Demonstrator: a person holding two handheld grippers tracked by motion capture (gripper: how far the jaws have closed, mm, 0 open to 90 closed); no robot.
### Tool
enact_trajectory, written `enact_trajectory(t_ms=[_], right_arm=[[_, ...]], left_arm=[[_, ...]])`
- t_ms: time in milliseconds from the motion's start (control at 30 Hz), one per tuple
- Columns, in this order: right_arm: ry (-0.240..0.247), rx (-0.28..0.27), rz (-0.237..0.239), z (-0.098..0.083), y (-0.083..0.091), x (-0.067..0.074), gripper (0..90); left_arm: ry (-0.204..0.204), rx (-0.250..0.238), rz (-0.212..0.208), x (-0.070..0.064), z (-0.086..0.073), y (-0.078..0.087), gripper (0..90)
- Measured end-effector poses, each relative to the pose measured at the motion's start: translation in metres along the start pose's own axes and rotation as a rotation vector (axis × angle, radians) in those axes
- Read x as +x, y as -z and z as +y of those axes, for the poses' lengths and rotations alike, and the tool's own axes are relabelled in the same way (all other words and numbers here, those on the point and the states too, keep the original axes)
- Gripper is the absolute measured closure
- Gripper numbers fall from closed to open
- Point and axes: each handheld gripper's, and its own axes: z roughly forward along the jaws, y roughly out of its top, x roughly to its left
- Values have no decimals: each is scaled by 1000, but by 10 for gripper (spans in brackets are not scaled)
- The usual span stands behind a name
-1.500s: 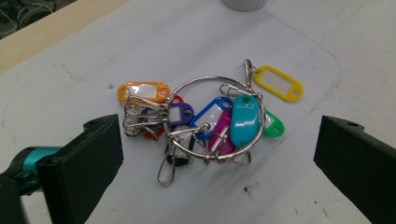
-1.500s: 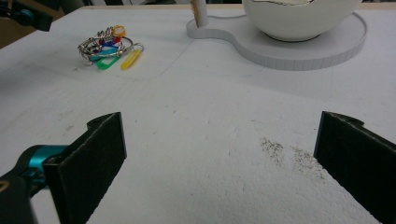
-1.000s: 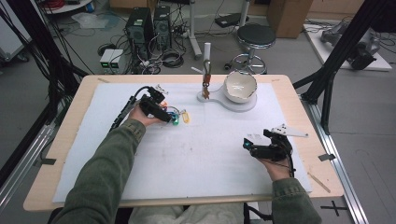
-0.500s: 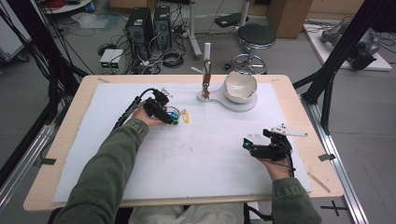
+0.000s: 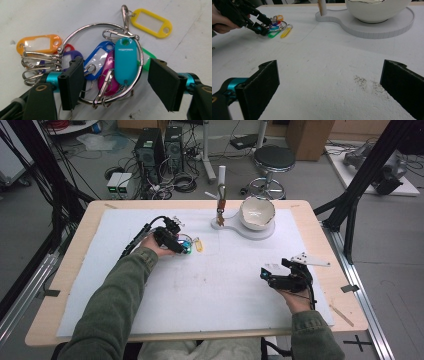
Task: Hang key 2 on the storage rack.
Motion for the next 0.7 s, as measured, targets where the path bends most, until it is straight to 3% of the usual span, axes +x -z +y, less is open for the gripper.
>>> enact_trajectory(t_ms=[133,233,400,500,600,700], right_arm=[[-4,8,-3,0,-1,-1,15],[-4,7,-5,0,-1,-2,15],[-7,5,-9,-1,-1,-2,15],[-9,5,-10,0,-1,-2,15],[-12,6,-15,-1,-2,-2,15],[-4,4,-16,0,-2,-2,15]], left_arm=[[-46,14,-18,-4,0,-2,541],[-101,7,31,-8,2,0,649],[-117,-26,34,-7,4,7,776],[-100,-39,17,-4,4,10,781],[-40,-80,-17,0,6,18,788],[-9,-118,-15,5,8,28,799]])
